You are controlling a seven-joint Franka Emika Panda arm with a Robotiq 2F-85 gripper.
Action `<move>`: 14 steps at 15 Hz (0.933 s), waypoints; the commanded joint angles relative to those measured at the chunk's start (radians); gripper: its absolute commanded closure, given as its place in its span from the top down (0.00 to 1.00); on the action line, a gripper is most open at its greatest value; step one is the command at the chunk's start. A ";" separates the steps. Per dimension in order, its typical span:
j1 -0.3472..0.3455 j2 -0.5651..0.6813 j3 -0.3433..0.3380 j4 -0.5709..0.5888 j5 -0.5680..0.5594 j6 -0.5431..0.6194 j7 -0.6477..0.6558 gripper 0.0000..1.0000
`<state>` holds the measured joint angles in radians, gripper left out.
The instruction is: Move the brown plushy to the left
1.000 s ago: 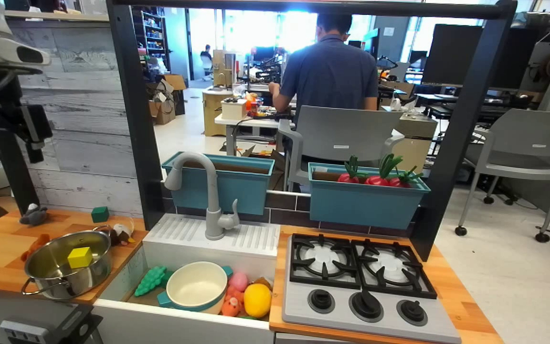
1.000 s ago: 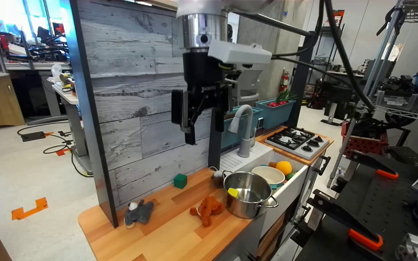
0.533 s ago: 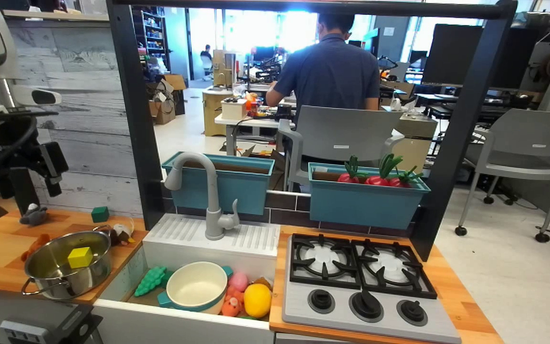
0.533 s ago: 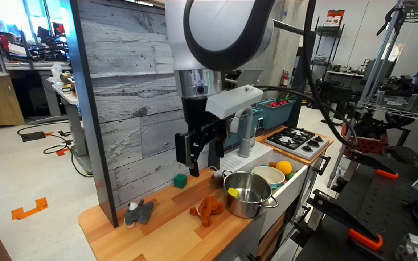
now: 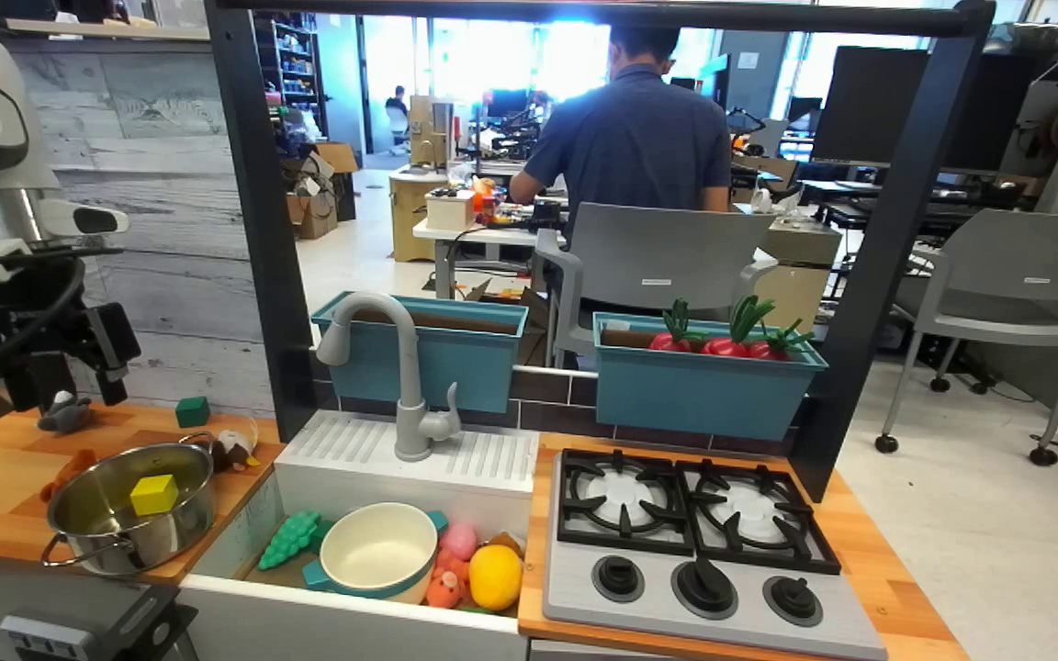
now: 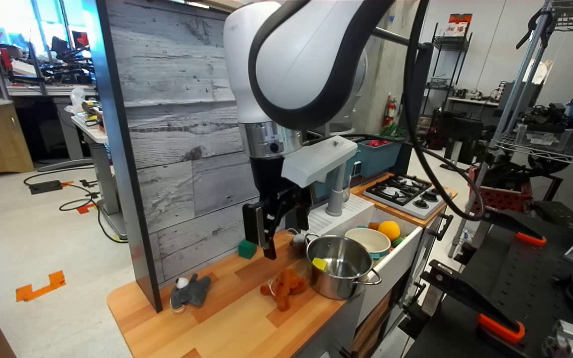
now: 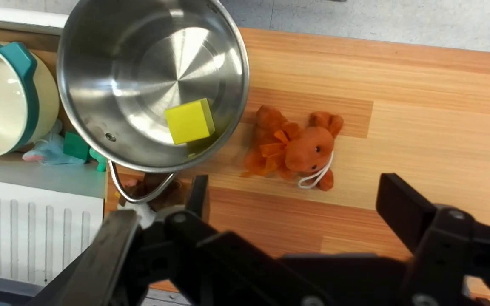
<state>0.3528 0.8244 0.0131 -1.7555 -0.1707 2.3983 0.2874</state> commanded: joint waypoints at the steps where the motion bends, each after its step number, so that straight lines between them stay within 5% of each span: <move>1: 0.009 0.056 -0.015 0.057 -0.011 -0.002 0.010 1.00; 13: 0.054 0.168 -0.012 0.131 -0.029 -0.038 -0.038 1.00; 14: 0.059 0.169 -0.014 0.133 -0.029 -0.036 -0.032 0.85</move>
<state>0.3964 0.9693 0.0067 -1.6582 -0.1744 2.3798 0.2586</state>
